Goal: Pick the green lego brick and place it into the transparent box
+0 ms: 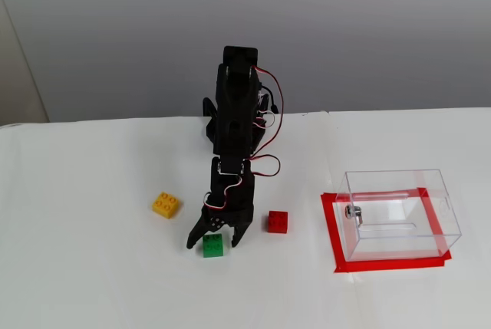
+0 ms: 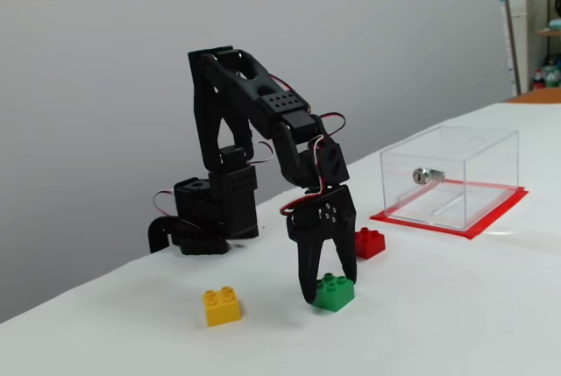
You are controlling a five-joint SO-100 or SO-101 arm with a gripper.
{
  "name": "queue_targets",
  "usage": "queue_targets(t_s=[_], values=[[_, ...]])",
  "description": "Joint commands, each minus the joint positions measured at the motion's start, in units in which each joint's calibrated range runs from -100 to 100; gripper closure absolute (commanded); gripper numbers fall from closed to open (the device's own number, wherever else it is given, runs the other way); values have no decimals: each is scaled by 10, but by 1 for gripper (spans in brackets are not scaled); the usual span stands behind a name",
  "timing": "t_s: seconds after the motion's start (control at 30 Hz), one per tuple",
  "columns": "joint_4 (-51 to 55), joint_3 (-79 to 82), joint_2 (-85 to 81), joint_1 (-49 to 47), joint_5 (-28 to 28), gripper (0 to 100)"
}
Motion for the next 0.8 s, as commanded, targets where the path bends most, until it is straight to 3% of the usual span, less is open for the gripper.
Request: queue_targets(t_s=[0.0,0.43,0.7,0.77], values=[[-19,-24,9,8,-2,62],[-21,-24,26,25,-2,63],[-21,-19,21,25,1,92],[-21,-16,19,25,1,95]])
